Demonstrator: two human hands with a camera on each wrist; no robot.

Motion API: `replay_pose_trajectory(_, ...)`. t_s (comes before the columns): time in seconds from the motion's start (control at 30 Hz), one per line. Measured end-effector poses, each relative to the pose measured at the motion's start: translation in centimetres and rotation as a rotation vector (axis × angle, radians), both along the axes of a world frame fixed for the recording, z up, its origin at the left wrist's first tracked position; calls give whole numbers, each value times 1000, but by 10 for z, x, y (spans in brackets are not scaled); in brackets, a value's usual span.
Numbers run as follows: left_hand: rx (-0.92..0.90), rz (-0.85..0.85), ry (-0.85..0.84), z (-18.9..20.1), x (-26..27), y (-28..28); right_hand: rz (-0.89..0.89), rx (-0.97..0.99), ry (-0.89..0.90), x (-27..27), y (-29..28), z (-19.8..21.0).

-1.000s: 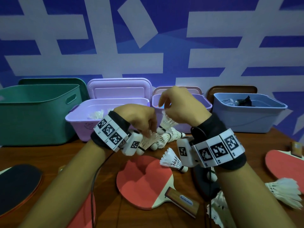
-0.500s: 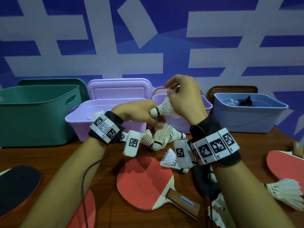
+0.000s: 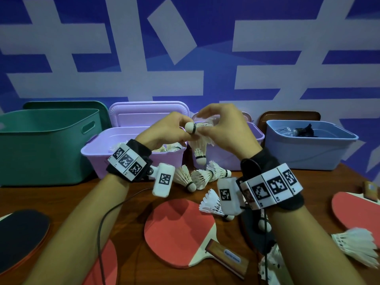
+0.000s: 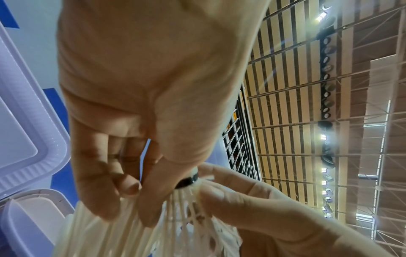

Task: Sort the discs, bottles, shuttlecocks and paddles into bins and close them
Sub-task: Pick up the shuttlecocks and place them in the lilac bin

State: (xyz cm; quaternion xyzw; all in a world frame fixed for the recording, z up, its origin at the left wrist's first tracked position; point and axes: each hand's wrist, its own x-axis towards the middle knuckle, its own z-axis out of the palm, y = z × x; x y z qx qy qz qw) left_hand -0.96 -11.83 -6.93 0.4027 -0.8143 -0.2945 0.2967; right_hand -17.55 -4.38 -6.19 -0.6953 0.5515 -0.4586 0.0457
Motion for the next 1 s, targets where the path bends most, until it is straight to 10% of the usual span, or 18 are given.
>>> replay_pose_trajectory(0.63,-18,301,87,23,65,-19,19,-34,189,68,33,-5)
replay_pose_trajectory(1.0,20,441,-17,14,102,-41,-1,201,138,118,-67,-16)
